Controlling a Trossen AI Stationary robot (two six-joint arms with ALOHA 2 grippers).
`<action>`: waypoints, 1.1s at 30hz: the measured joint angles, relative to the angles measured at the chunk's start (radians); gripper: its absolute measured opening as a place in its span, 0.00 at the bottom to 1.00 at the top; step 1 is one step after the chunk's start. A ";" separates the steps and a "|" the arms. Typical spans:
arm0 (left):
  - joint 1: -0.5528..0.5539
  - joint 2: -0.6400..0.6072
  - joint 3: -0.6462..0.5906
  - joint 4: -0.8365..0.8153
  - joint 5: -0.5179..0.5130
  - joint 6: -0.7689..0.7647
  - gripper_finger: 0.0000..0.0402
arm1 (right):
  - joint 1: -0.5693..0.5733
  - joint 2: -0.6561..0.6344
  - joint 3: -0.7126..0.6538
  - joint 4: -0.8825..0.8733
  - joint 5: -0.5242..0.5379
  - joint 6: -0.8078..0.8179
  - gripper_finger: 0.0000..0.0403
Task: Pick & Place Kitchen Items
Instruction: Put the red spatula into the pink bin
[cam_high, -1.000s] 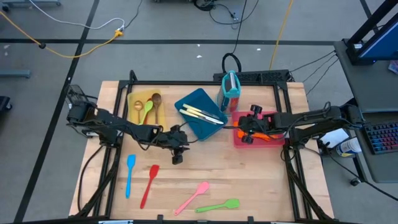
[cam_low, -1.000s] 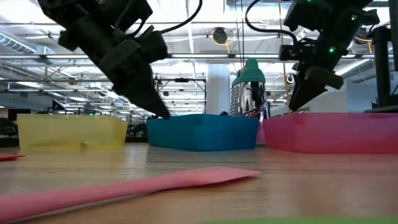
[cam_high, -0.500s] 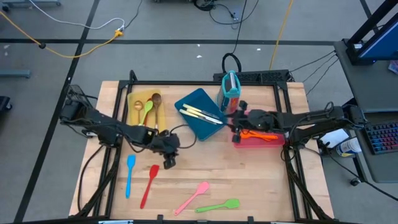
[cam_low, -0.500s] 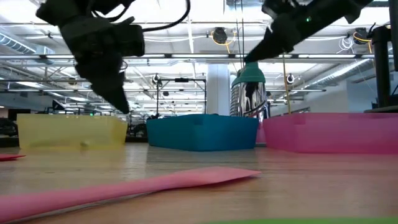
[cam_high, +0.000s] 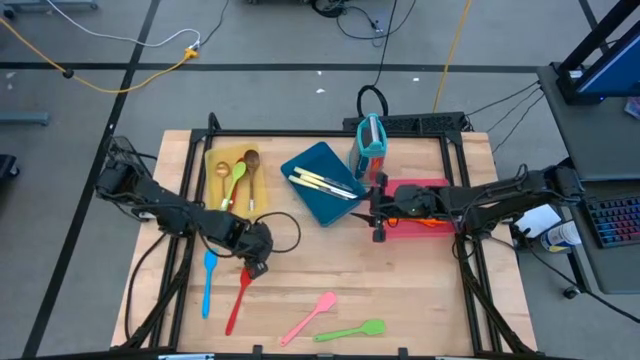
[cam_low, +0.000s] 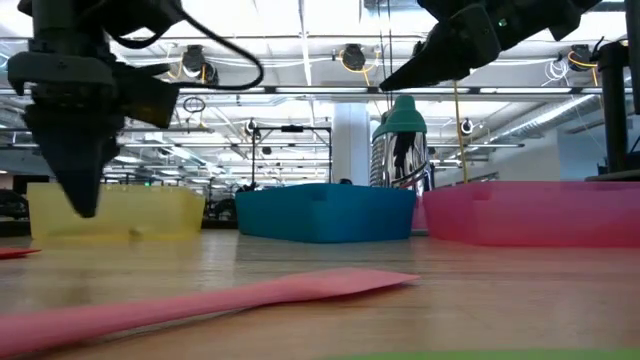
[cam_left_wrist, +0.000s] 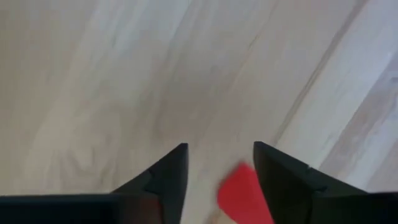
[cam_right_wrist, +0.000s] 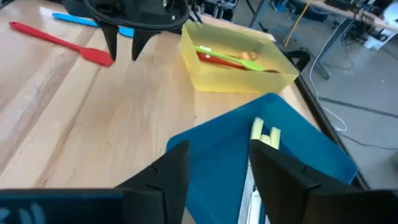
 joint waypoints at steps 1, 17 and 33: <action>-0.009 0.000 0.000 -0.016 0.008 -0.042 0.49 | 0.001 0.003 0.000 0.000 0.001 0.008 0.42; -0.250 0.059 -0.011 -0.007 -0.091 -0.539 0.54 | 0.010 0.037 -0.118 0.212 -0.002 0.082 0.50; -0.274 0.156 -0.007 -0.011 -0.080 -0.661 0.54 | 0.070 0.037 -0.189 0.445 -0.078 0.083 0.50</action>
